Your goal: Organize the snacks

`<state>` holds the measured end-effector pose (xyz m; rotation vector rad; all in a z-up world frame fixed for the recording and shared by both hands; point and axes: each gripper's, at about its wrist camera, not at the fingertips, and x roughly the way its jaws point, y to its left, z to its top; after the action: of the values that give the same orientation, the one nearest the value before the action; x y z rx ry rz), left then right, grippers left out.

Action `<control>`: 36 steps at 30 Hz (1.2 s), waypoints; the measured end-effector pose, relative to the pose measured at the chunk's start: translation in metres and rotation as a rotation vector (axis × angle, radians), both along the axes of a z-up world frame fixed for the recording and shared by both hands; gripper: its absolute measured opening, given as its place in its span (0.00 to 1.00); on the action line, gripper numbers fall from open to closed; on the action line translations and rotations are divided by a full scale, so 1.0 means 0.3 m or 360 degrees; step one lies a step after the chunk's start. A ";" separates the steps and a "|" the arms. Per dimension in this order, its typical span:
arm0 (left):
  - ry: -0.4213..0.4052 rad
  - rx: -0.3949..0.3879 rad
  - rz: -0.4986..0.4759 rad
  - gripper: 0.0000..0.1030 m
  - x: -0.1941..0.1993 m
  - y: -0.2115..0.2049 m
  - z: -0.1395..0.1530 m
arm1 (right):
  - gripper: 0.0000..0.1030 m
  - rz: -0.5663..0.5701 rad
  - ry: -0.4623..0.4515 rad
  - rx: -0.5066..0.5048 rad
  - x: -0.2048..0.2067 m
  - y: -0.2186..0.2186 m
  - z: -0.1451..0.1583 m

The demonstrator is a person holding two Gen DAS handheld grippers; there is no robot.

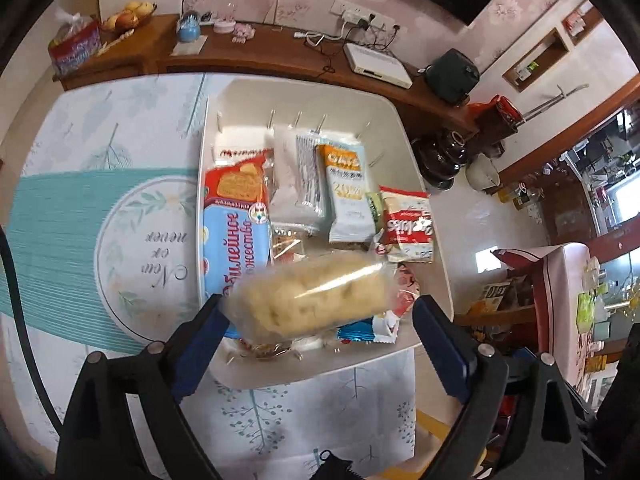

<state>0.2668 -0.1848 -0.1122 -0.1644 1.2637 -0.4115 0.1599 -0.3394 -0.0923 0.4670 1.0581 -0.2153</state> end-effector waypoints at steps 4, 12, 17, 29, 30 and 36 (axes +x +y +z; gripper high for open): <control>-0.0106 -0.0086 -0.0042 0.89 -0.031 0.031 0.115 | 0.73 0.0115 -0.0039 -0.0046 -0.019 0.061 0.060; -0.0357 -0.0069 0.0044 0.90 -0.189 0.230 0.344 | 0.73 0.0209 -0.0100 -0.0095 -0.092 0.209 0.138; -0.0431 0.0013 0.0146 0.90 -0.324 0.402 0.455 | 0.74 0.0304 -0.0134 -0.0132 -0.133 0.335 0.193; -0.0606 0.0314 0.0367 0.90 -0.534 0.599 0.562 | 0.85 0.0598 -0.0210 -0.0307 -0.229 0.604 0.362; -0.0621 0.0330 0.0383 0.90 -0.533 0.601 0.563 | 0.87 0.0584 -0.0222 -0.0310 -0.239 0.611 0.364; -0.0627 0.0418 0.0440 0.98 -0.518 0.603 0.551 | 0.96 0.0469 -0.0273 -0.0322 -0.240 0.613 0.363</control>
<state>0.1114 -0.0039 0.0530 -0.0295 0.8793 -0.0320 0.0878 -0.1555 0.0165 0.1408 0.9129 -0.0193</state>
